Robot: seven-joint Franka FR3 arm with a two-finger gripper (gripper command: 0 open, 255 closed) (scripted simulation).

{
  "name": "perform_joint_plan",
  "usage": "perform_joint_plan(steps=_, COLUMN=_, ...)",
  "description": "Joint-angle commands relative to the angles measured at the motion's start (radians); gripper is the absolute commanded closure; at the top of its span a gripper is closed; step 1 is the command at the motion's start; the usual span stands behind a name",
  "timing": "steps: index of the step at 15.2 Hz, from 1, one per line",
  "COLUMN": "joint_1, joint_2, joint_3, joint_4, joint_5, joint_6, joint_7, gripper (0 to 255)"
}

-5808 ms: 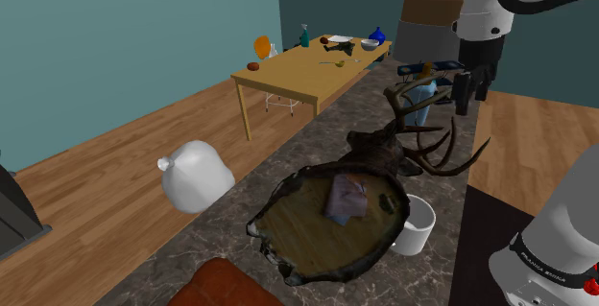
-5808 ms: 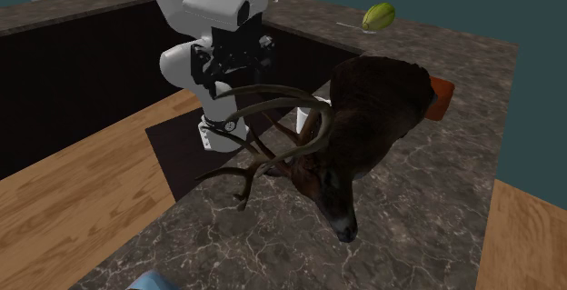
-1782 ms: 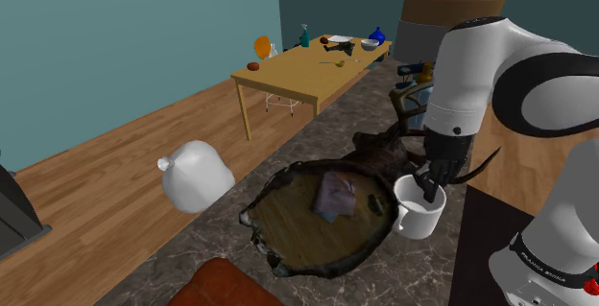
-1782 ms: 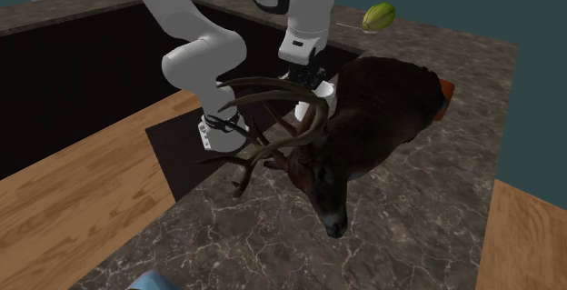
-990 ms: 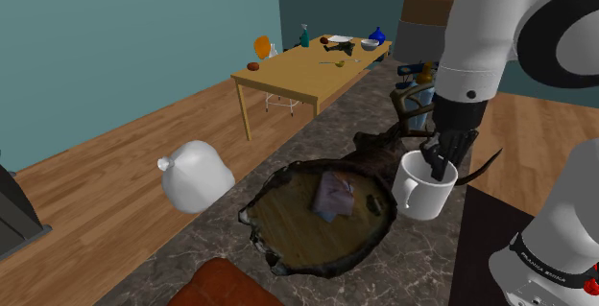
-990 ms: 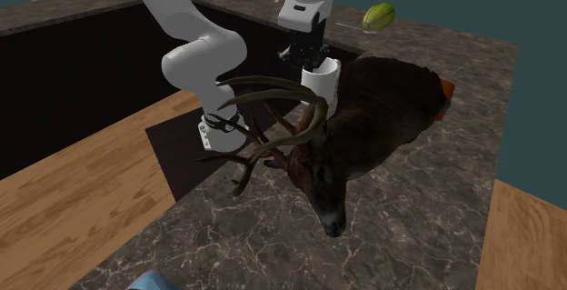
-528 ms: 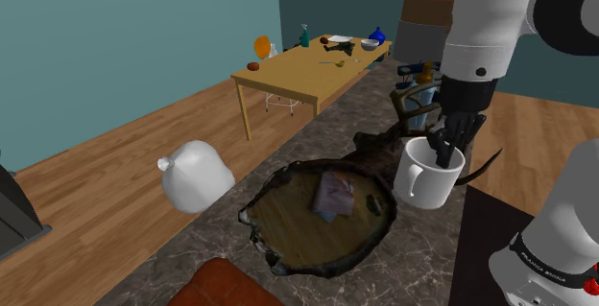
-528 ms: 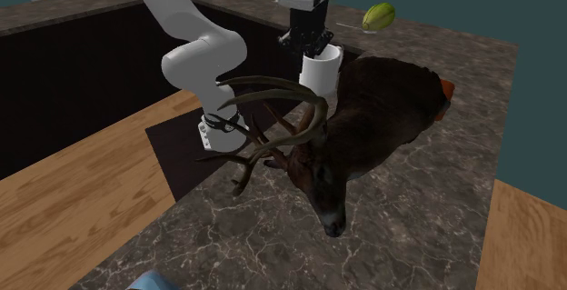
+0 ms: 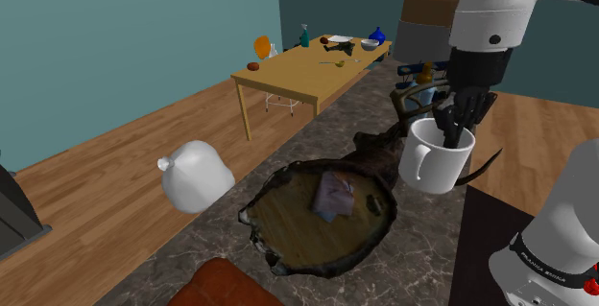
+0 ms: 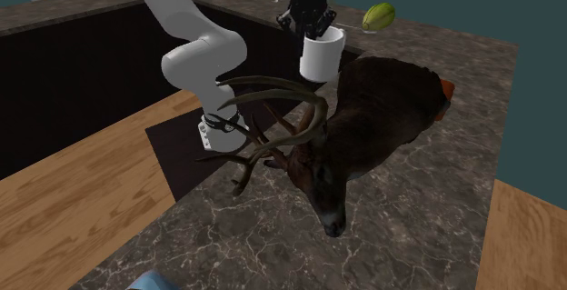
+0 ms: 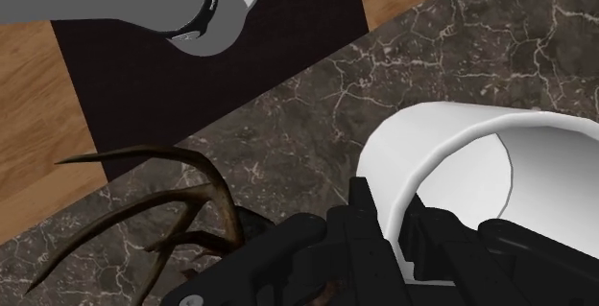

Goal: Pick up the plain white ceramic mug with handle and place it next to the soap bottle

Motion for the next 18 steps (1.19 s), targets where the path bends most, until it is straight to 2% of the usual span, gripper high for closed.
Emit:
perform_joint_plan(steps=1, joint_1=-0.002, joint_2=0.009, joint_3=-0.004, joint_4=0.033, joint_5=-0.004, joint_6=-0.023, joint_7=0.003, gripper=255)
perform_joint_plan(steps=18, joint_1=-0.013, joint_2=0.097, joint_3=-0.029, joint_4=0.318, joint_5=-0.027, joint_6=-0.220, joint_7=0.030, gripper=255)
